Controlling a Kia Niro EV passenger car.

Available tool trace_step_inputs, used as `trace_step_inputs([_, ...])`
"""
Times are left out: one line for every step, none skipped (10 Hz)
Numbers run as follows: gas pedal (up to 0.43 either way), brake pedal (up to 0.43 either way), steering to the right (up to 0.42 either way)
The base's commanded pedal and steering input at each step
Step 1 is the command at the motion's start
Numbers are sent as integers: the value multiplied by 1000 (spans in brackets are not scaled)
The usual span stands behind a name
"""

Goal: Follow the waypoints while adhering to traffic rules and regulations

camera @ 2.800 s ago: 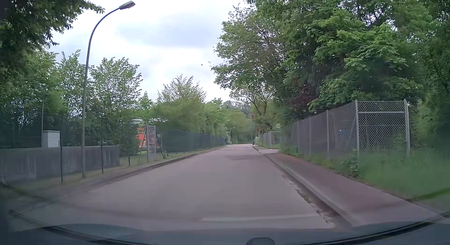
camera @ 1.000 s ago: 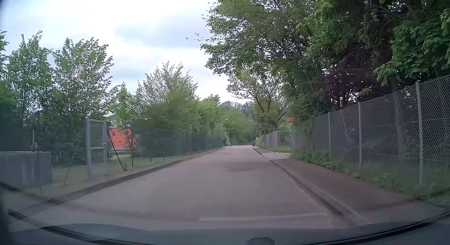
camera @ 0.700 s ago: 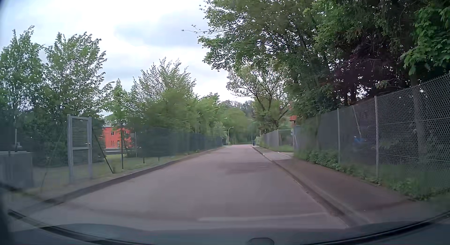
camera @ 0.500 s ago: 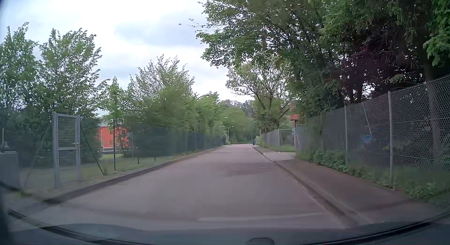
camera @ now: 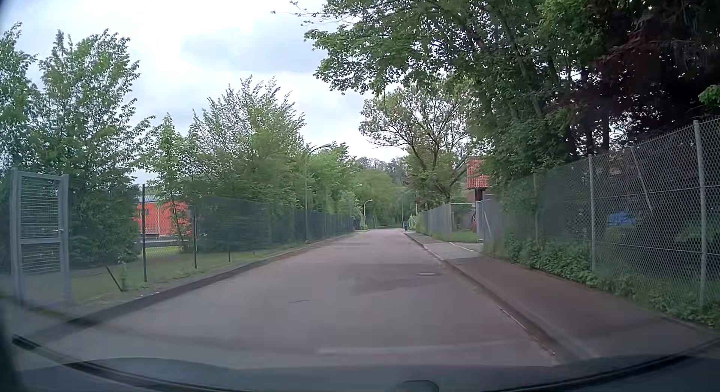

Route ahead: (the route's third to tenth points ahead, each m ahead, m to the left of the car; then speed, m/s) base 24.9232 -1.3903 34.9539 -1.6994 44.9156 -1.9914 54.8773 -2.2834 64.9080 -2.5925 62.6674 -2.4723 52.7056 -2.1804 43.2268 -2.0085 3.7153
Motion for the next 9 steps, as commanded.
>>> trace_step_inputs([79, 0, 2])
trace_step_inputs([79, 0, 2])
trace_step_inputs([59, 0, 1])
trace_step_inputs([59, 0, 1])
trace_step_inputs([47, 0, 0])
trace_step_inputs([47, 0, -3])
trace_step_inputs([47, 0, -6])
trace_step_inputs([47, 0, -8])
trace_step_inputs([59, 0, -9])
